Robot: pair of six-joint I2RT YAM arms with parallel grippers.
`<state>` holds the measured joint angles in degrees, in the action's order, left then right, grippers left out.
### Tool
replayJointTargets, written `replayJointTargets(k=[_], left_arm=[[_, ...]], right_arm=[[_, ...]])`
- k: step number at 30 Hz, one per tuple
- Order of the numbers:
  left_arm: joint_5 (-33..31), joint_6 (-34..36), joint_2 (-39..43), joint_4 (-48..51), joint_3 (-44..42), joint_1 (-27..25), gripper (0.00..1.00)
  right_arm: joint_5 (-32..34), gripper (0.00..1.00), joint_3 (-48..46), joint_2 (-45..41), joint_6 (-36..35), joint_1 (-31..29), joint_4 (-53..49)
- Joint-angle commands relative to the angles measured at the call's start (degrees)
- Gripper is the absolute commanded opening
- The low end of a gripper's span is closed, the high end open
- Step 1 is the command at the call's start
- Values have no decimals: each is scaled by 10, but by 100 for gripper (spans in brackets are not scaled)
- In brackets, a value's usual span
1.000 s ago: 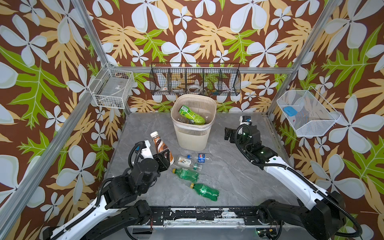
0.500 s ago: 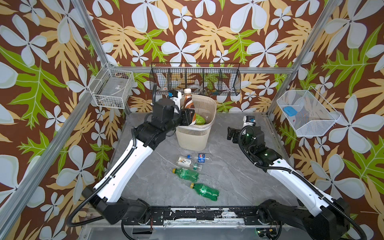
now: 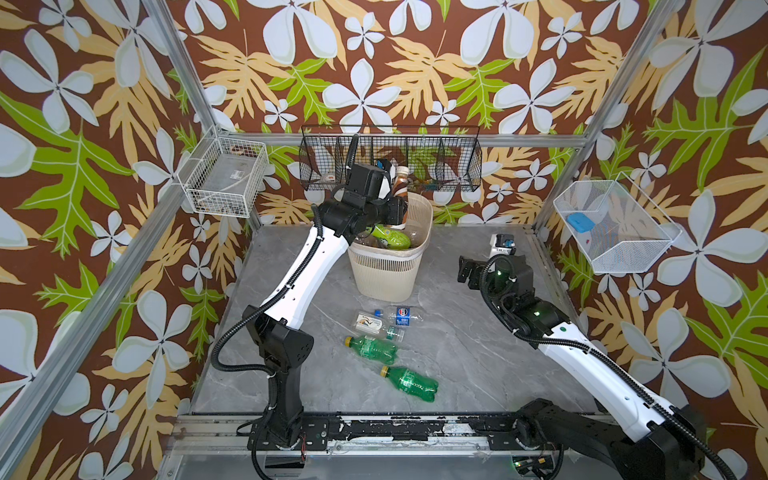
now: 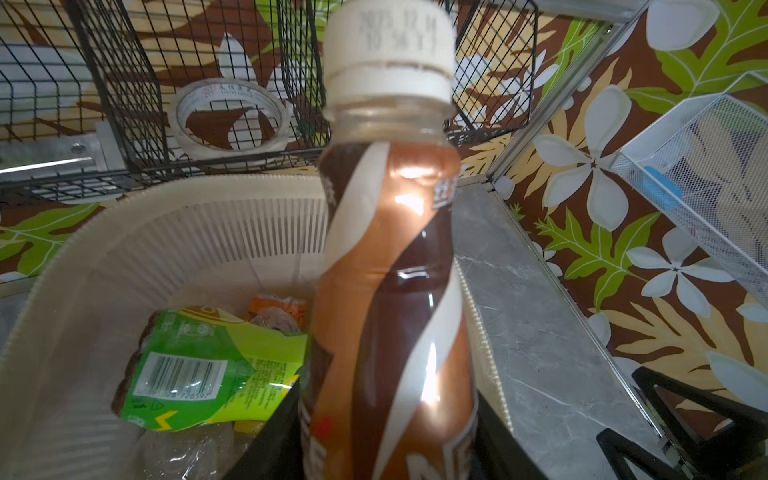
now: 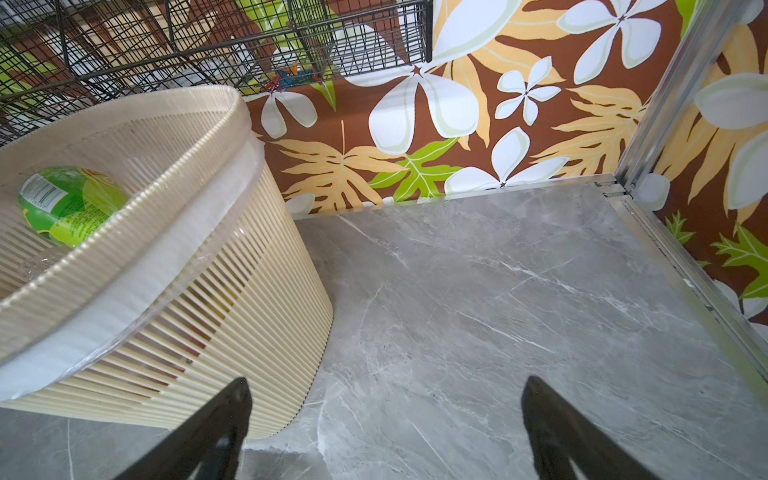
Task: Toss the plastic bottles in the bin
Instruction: 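Carry the brown Nescafe bottle over the bin with the left gripper and release, then withdraw the left gripper while the right gripper lowers to the green Sprite bottle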
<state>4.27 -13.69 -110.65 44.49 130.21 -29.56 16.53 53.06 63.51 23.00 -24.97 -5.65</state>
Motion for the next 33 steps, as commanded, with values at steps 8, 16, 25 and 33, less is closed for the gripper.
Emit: replayJointTargets(k=[8,16,25,33], left_arm=[[51,-7,16,-26,-19,1,89],[-22,6,144,-134,-134,1,100],[-108,-82,528,-460,-725,1,100],[-156,-208,706,-449,-952,1,100]], right_arm=[[8,100,-1,-4,-5,0,2],[2,100,-1,-8,-5,0,-1],[-18,100,-8,-3,1,1,2],[-42,100,2,14,0,1,-1]])
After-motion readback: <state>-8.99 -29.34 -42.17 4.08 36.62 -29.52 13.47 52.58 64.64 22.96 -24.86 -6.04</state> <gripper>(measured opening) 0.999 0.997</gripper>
